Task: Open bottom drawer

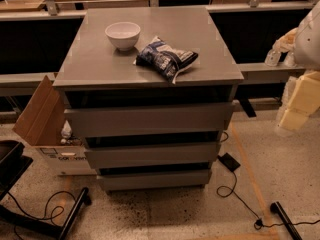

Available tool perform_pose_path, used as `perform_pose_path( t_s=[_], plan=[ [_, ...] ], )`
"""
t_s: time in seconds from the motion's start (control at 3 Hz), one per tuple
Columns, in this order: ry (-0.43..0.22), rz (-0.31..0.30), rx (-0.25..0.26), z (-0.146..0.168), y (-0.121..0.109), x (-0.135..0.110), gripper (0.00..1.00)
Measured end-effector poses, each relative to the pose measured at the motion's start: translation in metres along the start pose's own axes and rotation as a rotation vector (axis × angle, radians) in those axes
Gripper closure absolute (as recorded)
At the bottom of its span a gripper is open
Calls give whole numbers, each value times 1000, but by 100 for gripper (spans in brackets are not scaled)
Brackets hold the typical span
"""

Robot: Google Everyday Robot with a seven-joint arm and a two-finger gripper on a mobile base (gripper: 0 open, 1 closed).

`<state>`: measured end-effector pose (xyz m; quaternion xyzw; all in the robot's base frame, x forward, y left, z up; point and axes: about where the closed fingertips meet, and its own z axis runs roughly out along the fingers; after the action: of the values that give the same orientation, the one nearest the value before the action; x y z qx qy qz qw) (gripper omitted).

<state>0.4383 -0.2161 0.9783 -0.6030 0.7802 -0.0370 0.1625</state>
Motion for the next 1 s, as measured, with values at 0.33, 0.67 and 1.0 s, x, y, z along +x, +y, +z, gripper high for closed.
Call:
perform_pose_path(
  t_s=[0.33,0.67,1.0],
  plan=[
    [0,0,0,0,0,0,0],
    [-14,16,-14,25,4,4,0],
    [-53,36,-41,74,14,9,0]
  ],
)
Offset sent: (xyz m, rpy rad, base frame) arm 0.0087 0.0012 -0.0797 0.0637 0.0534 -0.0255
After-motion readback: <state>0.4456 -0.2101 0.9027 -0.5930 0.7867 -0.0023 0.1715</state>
